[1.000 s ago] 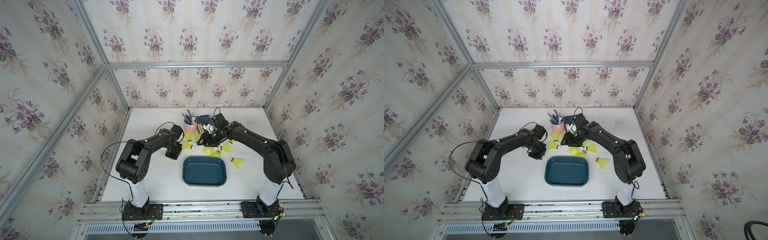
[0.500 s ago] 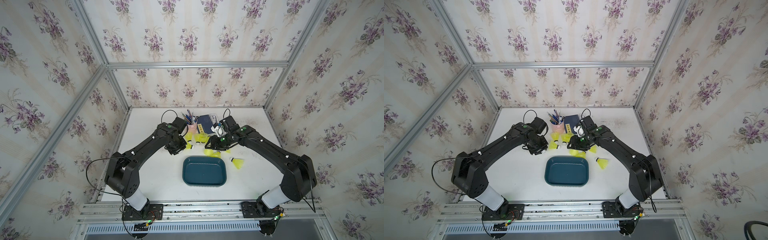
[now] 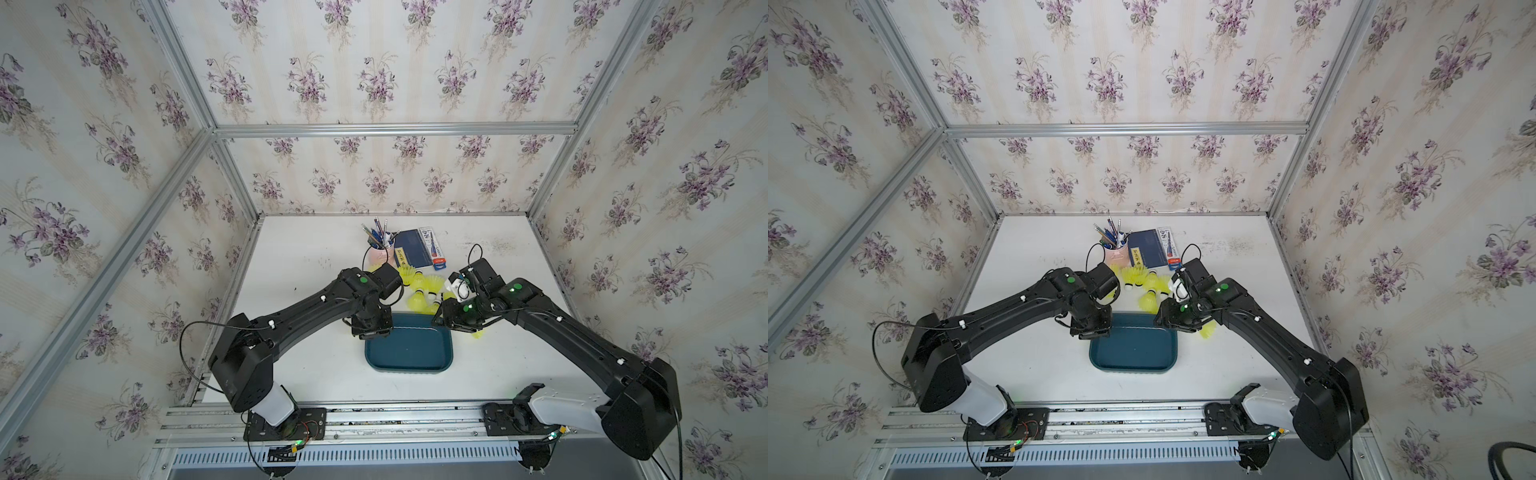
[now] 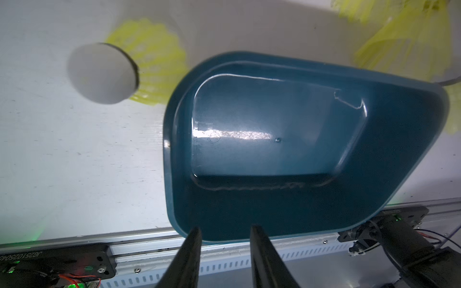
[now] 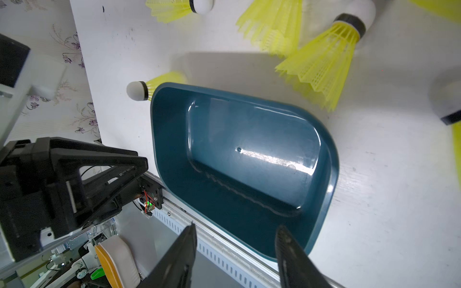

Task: Put the shuttlecocks into the storage box
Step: Pick up the shuttlecock at the center of the board.

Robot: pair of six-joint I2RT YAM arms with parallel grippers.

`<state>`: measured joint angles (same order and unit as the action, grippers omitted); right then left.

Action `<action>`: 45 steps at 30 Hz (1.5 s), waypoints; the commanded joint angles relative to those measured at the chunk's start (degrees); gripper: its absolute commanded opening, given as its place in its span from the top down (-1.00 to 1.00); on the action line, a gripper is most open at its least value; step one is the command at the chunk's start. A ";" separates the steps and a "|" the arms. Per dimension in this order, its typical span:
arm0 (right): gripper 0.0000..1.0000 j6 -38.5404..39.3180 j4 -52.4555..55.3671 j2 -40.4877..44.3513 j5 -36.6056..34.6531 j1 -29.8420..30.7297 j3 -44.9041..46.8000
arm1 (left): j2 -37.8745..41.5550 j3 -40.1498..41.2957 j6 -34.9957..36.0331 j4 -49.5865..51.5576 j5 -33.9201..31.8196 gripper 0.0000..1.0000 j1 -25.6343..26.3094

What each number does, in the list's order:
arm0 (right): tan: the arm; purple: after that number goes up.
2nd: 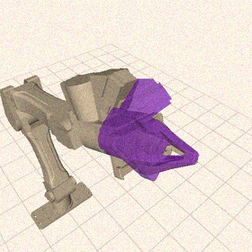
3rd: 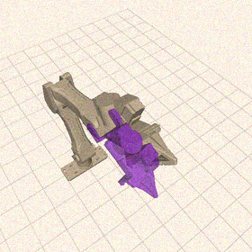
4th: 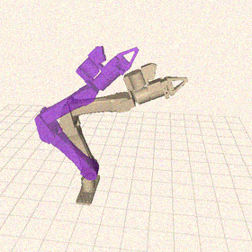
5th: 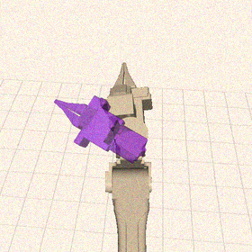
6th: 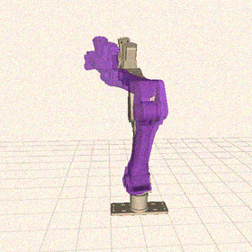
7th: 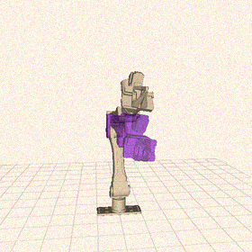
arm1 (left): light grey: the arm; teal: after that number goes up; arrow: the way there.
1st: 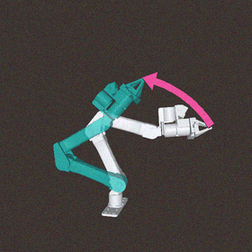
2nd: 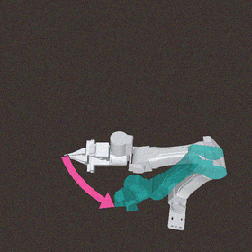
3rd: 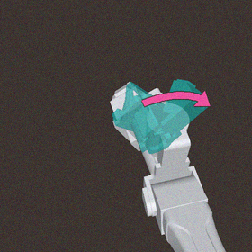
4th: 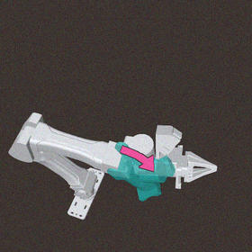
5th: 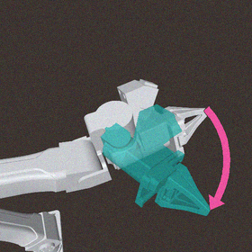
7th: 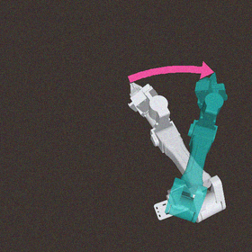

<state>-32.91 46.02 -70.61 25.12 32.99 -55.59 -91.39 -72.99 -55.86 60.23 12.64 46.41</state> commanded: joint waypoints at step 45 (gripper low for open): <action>-0.08 1.26 -5.41 -9.89 -1.92 1.03 -3.45 | -16.03 -7.09 7.75 3.71 -1.28 0.20 -21.36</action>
<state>-32.27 40.93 -80.40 23.24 34.00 -58.92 -107.04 -80.23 -49.45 63.72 12.51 25.04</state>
